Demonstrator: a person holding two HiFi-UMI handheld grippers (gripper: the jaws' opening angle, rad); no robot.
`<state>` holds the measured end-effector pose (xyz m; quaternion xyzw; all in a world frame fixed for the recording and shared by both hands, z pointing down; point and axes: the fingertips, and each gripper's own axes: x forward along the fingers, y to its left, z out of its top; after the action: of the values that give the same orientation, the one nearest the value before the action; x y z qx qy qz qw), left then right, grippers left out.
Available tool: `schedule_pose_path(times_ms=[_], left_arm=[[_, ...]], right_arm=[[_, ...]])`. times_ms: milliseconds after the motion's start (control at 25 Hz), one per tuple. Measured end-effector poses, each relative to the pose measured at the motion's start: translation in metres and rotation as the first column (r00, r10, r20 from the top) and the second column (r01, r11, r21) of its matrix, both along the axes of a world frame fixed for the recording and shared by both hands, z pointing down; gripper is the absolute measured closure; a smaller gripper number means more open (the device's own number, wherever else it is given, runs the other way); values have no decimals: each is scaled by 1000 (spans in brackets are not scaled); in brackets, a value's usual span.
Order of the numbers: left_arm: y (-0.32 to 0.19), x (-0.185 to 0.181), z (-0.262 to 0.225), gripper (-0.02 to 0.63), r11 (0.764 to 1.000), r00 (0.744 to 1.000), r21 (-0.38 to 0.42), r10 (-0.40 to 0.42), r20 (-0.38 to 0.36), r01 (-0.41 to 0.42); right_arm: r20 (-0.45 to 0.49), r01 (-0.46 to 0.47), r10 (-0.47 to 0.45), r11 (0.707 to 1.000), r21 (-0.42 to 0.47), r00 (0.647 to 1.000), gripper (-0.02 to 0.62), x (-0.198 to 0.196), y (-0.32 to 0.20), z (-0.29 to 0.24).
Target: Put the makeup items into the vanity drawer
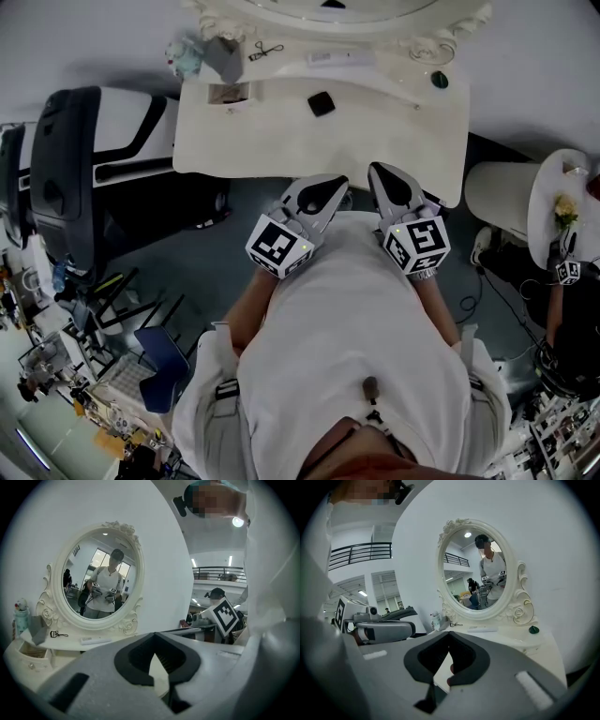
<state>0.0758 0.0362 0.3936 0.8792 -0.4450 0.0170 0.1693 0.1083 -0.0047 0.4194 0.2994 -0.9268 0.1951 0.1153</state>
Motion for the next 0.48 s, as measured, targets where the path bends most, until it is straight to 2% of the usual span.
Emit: schedule_pose_path(times_ms=[120,360,480], left_arm=[[-2,-7,0,600,1000,1000,-3,5,-8,-5],[-10,-25,13,600,999,1000,-45,16,27,-14],[-14,-35,11,600,998,999,-47,39,6,-39]], right_arm=[[3,-12,12,1000,-4,1000,588,-5,-2,0],[6,-41,41,999,-5,999,588,-20,-6,4],[8,-67,67,998,-14,998,588,-27,-9,4]])
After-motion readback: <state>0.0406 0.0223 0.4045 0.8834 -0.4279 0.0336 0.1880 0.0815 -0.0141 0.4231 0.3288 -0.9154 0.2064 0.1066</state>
